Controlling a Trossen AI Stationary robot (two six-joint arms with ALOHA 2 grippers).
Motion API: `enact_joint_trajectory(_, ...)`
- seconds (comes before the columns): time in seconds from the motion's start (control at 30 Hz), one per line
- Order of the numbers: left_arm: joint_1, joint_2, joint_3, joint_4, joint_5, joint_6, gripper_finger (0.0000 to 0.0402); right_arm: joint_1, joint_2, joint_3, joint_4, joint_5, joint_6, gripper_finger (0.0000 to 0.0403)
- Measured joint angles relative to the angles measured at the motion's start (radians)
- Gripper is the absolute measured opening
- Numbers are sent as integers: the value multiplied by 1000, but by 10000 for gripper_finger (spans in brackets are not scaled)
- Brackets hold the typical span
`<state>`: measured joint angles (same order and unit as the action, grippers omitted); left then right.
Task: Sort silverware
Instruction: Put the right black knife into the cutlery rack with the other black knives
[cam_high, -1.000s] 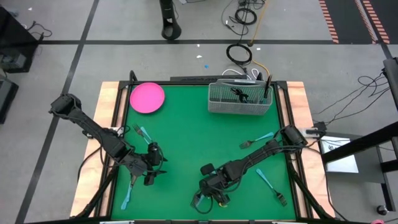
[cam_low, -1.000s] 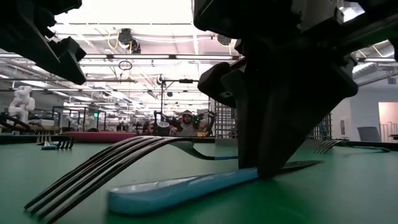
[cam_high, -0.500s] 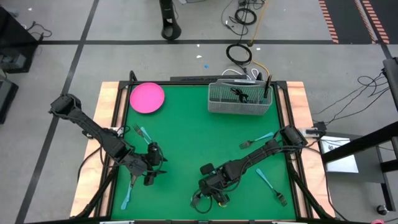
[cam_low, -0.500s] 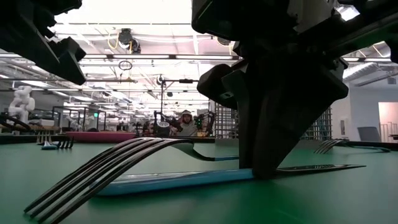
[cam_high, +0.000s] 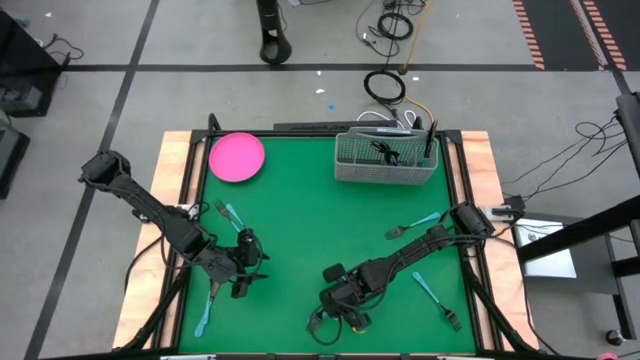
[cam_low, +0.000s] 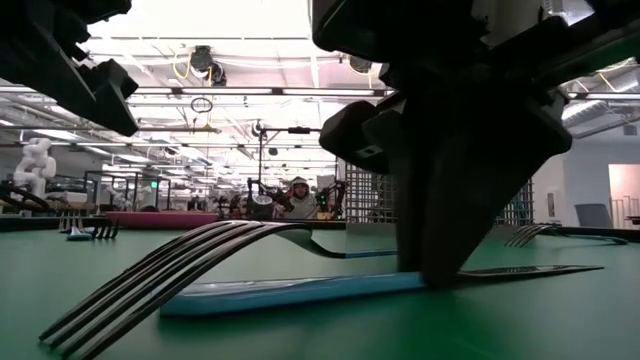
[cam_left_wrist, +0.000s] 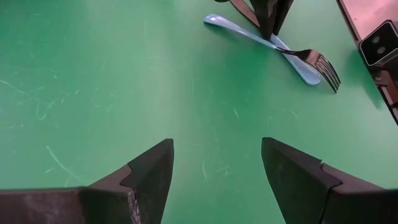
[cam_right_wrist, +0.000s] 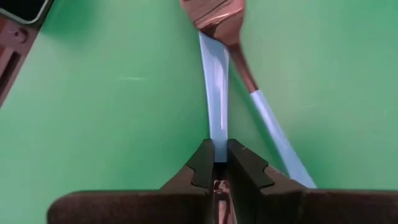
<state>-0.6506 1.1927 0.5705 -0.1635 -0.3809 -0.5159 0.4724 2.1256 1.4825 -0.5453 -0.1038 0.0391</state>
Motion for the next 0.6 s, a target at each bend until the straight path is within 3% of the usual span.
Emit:
enact_joint_trajectory(0.37, 0, 0, 0, -1, 0, 0, 246, 2, -4, 46, -106, -8, 1, 17)
enact_joint_trajectory(0.6, 0, 0, 0, 0, -1, 2, 246, 2, -6, 94, -277, -5, 8, 17)
